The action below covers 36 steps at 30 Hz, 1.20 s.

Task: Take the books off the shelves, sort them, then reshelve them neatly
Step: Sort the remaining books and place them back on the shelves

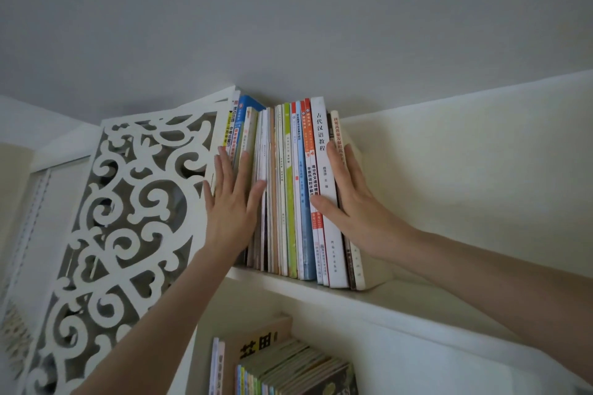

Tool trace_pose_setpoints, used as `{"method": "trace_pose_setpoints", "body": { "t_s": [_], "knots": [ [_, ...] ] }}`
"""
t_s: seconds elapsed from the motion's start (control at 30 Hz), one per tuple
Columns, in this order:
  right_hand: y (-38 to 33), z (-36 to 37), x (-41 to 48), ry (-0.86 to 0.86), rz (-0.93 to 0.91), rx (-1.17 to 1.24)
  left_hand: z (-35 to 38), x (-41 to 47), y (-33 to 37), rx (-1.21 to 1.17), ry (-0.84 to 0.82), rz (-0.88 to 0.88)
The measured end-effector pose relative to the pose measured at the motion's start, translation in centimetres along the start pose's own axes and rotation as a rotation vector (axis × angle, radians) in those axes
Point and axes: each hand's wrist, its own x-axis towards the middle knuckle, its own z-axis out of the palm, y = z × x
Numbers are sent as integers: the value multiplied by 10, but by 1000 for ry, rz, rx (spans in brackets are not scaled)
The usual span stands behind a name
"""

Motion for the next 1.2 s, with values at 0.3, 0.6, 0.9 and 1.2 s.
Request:
{"method": "trace_pose_setpoints", "body": {
  "t_s": [0.3, 0.6, 0.9, 1.2],
  "knots": [
    [0, 26, 8, 241, 70, 232, 12, 1, 15, -6, 53, 55],
    [-14, 46, 17, 400, 76, 302, 7, -5, 16, -8, 8, 20],
    [-12, 58, 23, 541, 85, 245, 12, -30, 25, -125, -105, -89],
    [-22, 49, 17, 327, 241, 314, -2, -35, 32, -258, -159, -126]
  ]
}}
